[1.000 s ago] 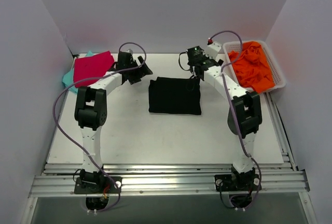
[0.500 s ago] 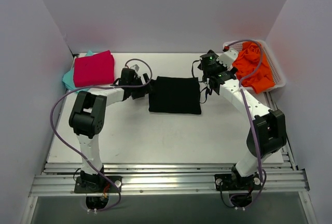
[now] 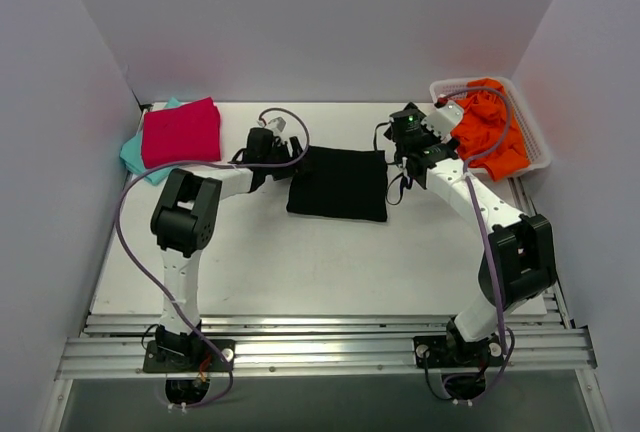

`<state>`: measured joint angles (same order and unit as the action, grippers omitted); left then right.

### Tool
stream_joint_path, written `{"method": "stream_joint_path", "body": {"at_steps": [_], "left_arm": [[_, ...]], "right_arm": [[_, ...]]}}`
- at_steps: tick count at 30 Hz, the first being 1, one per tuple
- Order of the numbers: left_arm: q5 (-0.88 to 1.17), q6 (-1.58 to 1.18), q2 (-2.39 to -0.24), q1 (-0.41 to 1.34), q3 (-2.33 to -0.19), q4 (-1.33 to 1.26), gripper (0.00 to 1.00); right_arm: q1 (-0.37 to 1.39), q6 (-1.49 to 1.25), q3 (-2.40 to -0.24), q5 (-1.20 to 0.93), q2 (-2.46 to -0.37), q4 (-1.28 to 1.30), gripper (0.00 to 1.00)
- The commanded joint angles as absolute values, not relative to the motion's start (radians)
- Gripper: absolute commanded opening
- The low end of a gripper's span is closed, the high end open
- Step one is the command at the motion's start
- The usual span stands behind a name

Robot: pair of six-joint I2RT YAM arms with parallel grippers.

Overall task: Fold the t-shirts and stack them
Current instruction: Neatly place the folded tshirt to the corner

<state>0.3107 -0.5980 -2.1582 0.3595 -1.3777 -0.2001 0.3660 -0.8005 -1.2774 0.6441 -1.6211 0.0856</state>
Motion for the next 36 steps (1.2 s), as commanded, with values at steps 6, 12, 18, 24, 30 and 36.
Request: {"method": "stream_joint_path", "body": {"at_steps": [6, 12, 18, 24, 30, 36], "left_arm": [[0.345, -0.566, -2.289, 0.367, -1.436, -0.1, 0.03], [0.347, -0.535, -2.25, 0.361, -1.476, -0.037, 0.02], [0.316, -0.482, -2.152, 0.276, -1.589, 0.156, 0.02], [0.287, -0.442, -2.181, 0.219, -1.849, 0.365, 0.02], [0.261, -0.387, -2.269, 0.146, -2.153, 0.607, 0.02], [0.259, -0.348, -2.347, -0.011, -2.523, 0.843, 0.02]], "right_arm": [[0.336, -0.827, -1.215, 0.612, -1.612, 0.015, 1.0], [0.307, -0.834, -1.16, 0.571, -1.6, -0.037, 1.0], [0.299, -0.838, -1.12, 0.531, -1.557, -0.074, 1.0], [0.276, -0.833, -1.103, 0.488, -1.508, -0.09, 1.0], [0.244, -0.827, -1.048, 0.442, -1.456, -0.132, 1.0], [0.233, -0.83, -1.039, 0.387, -1.494, -0.172, 1.0]]}}
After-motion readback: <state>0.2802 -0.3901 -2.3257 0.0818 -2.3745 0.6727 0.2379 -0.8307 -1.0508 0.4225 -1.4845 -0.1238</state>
